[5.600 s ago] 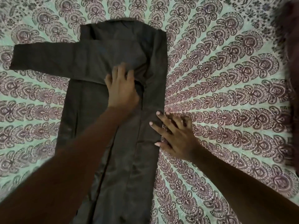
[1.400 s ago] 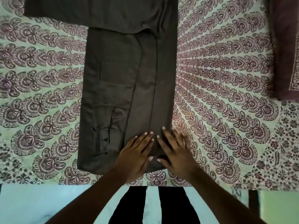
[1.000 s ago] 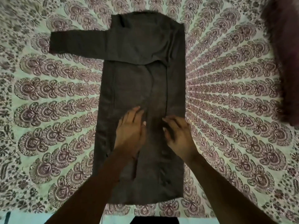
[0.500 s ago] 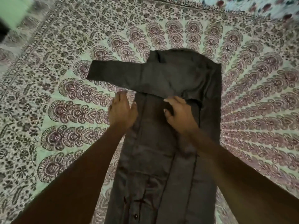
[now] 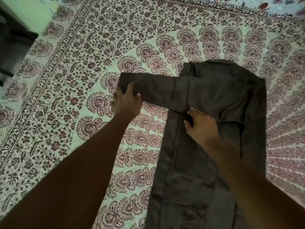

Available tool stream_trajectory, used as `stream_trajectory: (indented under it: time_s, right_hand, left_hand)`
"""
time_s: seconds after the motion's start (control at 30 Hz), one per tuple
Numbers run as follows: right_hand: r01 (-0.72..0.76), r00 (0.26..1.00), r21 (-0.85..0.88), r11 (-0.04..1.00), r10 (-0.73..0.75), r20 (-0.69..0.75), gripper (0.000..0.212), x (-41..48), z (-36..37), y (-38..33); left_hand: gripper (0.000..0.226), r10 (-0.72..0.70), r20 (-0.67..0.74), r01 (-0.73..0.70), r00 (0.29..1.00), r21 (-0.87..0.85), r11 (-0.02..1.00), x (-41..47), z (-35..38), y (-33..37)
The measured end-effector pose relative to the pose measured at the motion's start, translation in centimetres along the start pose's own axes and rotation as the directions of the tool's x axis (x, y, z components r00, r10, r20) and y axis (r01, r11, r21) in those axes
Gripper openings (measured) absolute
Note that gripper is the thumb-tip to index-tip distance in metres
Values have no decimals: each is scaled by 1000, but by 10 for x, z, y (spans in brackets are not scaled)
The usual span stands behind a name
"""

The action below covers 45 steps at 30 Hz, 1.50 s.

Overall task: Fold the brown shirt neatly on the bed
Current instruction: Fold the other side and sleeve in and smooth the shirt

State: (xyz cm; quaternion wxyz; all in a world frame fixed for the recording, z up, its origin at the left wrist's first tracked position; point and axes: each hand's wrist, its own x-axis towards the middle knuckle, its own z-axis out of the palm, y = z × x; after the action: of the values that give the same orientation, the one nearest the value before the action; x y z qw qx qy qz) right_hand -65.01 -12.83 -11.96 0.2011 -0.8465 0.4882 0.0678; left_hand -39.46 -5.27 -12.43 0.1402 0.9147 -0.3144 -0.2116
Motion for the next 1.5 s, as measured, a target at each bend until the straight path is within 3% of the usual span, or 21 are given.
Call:
stream_trajectory:
  time_s: [0.17, 0.27, 0.33, 0.4, 0.5, 0.6, 0.63, 0.67, 0.7, 0.77, 0.83, 0.9, 0.97, 1.07, 1.1, 1.17, 1.2, 1.27, 1.3, 1.37, 1.5]
  right_hand:
    - [-63, 996, 3, 998, 63, -60, 42, 8, 3, -8]
    - [-109, 990, 22, 994, 111, -88, 37, 10, -2, -16]
    - [-148, 986, 15, 989, 149, -77, 39, 14, -4, -22]
    - [-183, 982, -16, 983, 182, -45, 41, 16, -4, -25]
    - [-187, 981, 21, 982, 188, -54, 34, 20, -8, -21]
    - [-227, 974, 21, 974, 227, 2, 29, 20, -20, -14]
    - [-267, 963, 168, 949, 269, 12, 32, 20, -24, -12]
    - [-303, 948, 375, 876, 317, 26, 36, 14, -31, -11]
    - [-309, 924, 646, 698, 381, 30, 36, 9, -36, -9]
    - [-322, 866, 895, 309, 479, 146, 29, -19, -54, -6]
    - [-311, 872, 947, -81, 373, 318, 40, -52, -65, -2]
    - [-298, 915, 885, -358, 155, 371, 56, -82, -67, 11]
    - [-304, 911, 887, -349, 166, 377, 62, -108, -65, 28]
    - [-335, 879, 942, -33, 349, 325, 21, -151, -55, 65]
    - [-324, 863, 946, 25, 416, 285, 9, -168, -51, 76]
    - [-297, 845, 955, 9, 468, 258, 21, -201, -43, 96]
    - [-286, 839, 958, -9, 480, 255, 24, -218, -40, 102]
    - [-299, 818, 954, -25, 508, 269, 26, -251, -38, 110]
    - [-312, 797, 948, -55, 529, 293, 25, -262, -35, 113]
    - [-342, 748, 932, -117, 567, 346, 24, -283, -25, 123]
    - [-439, 706, 890, -125, 564, 428, 23, -309, 2, 131]
  left_hand:
    - [47, -139, 53, 144, 989, -90, 985, 37, -7, 2]
    - [73, -233, -21, 228, 972, -133, 964, 48, -12, 9]
    - [76, -338, -24, 316, 941, -299, 900, 59, -10, 10]
    - [64, -428, 54, 393, 902, -513, 763, 59, -12, 17]
    - [23, -257, 270, 365, 928, -792, 488, 22, -17, 39]
    - [16, 57, 413, 370, 909, -862, 346, -32, -23, 63]
    - [15, 133, 453, 397, 881, -863, 311, -50, -22, 69]
    - [16, 199, 493, 433, 847, -857, 281, -71, -18, 76]
    - [18, 244, 530, 464, 812, -840, 280, -90, -14, 80]
    - [22, 306, 580, 480, 755, -807, 343, -130, -3, 85]
    - [20, 341, 602, 432, 722, -778, 457, -165, 9, 86]
    - [22, 386, 576, 263, 720, -742, 617, -199, 20, 85]
    - [26, 448, 548, 92, 706, -699, 709, -232, 31, 81]
    - [28, 493, 531, -88, 689, -614, 785, -281, 47, 75]
    - [25, 486, 532, -109, 693, -589, 801, -297, 48, 75]
    - [28, 435, 569, -55, 698, -563, 825, -325, 54, 70]
    - [30, 384, 620, 49, 684, -565, 824, -338, 57, 68]
    - [25, 311, 734, 282, 604, -562, 777, -364, 60, 66]
    - [25, 293, 756, 316, 585, -545, 776, -373, 63, 64]
    - [23, 260, 762, 284, 592, -500, 818, -393, 69, 61]
    - [23, 306, 656, 64, 690, -477, 877, -426, 82, 49]
